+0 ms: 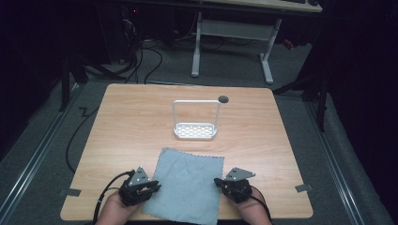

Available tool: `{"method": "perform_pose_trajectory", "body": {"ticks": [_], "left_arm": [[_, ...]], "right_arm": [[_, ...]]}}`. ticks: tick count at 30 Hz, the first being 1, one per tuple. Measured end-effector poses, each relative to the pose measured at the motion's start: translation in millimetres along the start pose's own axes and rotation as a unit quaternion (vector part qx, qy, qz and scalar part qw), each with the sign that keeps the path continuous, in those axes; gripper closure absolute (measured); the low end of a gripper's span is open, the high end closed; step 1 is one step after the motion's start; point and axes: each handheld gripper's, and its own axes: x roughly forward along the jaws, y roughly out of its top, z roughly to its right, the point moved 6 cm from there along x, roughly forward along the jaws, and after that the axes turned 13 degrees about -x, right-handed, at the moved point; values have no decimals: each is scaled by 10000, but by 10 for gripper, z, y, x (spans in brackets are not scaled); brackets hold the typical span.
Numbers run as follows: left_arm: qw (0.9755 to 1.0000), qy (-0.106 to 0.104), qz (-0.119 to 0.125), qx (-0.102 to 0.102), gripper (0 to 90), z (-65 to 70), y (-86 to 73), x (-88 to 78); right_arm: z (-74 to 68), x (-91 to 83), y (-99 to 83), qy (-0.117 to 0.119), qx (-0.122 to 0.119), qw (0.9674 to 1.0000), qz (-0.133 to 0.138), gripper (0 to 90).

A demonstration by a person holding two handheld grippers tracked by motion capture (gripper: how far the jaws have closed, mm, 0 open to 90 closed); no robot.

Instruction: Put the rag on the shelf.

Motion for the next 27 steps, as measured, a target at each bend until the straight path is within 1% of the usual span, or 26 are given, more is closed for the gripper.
{"method": "perform_pose_trajectory", "body": {"ticks": [2, 3, 4, 6, 7, 9, 11, 12, 13, 16, 18, 19, 20, 21, 23, 24, 25, 26, 27], "left_arm": [[9998, -169, -54, 44, 784, 97, -9, 25], [9997, -218, -69, 57, 784, 125, -8, 36], [9993, -355, -89, 95, 786, 193, -7, 65], [9990, -383, -100, 186, 787, 238, -1, 87], [9990, -386, -112, 217, 788, 246, 2, 92], [9988, -429, -113, 184, 787, 244, 7, 96], [9988, -452, -126, 169, 787, 235, 8, 94], [9989, -443, -104, 151, 776, 224, 12, 92], [9994, -319, -37, 158, 760, 191, 23, 83], [9995, -205, 224, 124, 694, 137, 73, 42], [9988, -26, 490, -78, 662, 32, 174, 7], [9988, -26, 490, -78, 638, 32, 174, 7], [9983, 23, 552, -162, 628, -11, 215, 5], [9967, 194, 703, -354, 622, -138, 324, 13], [9954, 308, 756, -497, 596, -248, 411, 48], [9941, 345, 807, -638, 586, -311, 479, 88], [9941, 345, 807, -638, 578, -311, 479, 88], [9932, 374, 843, -717, 578, -362, 546, 136], [9933, 378, 824, -719, 575, -387, 582, 166]], "right_arm": [[99, -6, -27, -104, 99, 9999, -12, 900], [150, -9, -40, -168, 109, 9998, -9, 900], [209, -18, -60, -237, 159, 9996, -27, 900], [249, -32, -81, -287, 225, 9993, -46, 900], [265, -37, -90, -307, 213, 9993, -33, 900], [264, -49, -101, -337, 261, 9991, -47, 900], [264, -54, -105, -349, 236, 9991, -49, 900], [251, -68, -106, -334, 295, 9990, -19, 872], [252, -81, -104, -350, 293, 9990, 14, 861], [276, -150, -83, -472, 345, 9981, 167, 818], [301, -185, -81, -555, 376, 9975, 229, 789], [301, -185, -81, -555, 376, 9975, 229, 789], [325, -196, -90, -641, 401, 9968, 257, 764], [334, -200, -94, -649, 420, 9967, 257, 752], [367, -207, -94, -696, 495, 9959, 309, 699], [378, -208, -92, -684, 517, 9958, 333, 673], [378, -208, -92, -684, 517, 9958, 333, 673], [388, -210, -93, -656, 597, 9955, 348, 659], [403, -212, -94, -698, 592, 9951, 383, 649]]}}
